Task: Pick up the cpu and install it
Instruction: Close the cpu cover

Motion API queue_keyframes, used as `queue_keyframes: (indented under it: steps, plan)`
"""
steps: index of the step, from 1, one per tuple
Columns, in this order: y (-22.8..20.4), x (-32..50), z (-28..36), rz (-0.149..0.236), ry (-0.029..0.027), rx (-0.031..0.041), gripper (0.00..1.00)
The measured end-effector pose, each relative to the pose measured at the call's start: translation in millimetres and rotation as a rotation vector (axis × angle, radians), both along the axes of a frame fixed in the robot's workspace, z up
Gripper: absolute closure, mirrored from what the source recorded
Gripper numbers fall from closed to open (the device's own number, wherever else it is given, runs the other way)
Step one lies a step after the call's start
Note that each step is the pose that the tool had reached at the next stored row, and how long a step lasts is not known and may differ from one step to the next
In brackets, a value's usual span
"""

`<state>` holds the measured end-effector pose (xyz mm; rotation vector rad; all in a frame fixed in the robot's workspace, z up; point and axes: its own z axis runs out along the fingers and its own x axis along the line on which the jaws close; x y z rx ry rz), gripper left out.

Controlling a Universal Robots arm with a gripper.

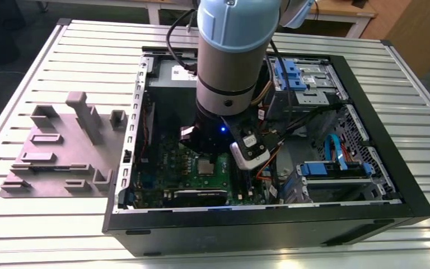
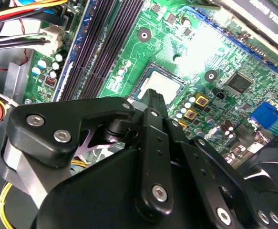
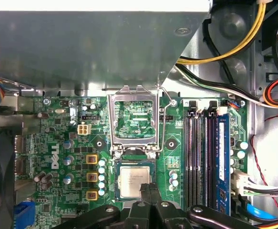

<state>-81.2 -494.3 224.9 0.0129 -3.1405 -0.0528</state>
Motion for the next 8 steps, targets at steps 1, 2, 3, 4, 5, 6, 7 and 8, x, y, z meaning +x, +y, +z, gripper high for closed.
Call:
queue_keyframes:
  steps: [1, 2, 3, 4, 5, 6, 7, 8]
  plan:
    - [0.0, 0.1, 0.0, 0.0, 0.0, 0.0, 0.9]
    - [0.0, 0.1, 0.0, 0.0, 0.0, 0.0, 0.9]
    - [0.0, 0.1, 0.0, 0.0, 0.0, 0.0, 0.9]
    - [0.0, 0.1, 0.5, 0.0, 0.0001, -0.0002, 0.9]
    - [0.0, 0.1, 1.2, 0.0, 0.0001, -0.0002, 0.9]
    - [0.0, 0.1, 1.9, 0.0, 0.0, 0.0, 0.9]
    - [0.0, 0.1, 1.9, 0.0, -0.0001, 0.0003, 0.9]
    - [0.1, 0.2, 1.9, 0.0, -0.0002, 0.0004, 0.9]
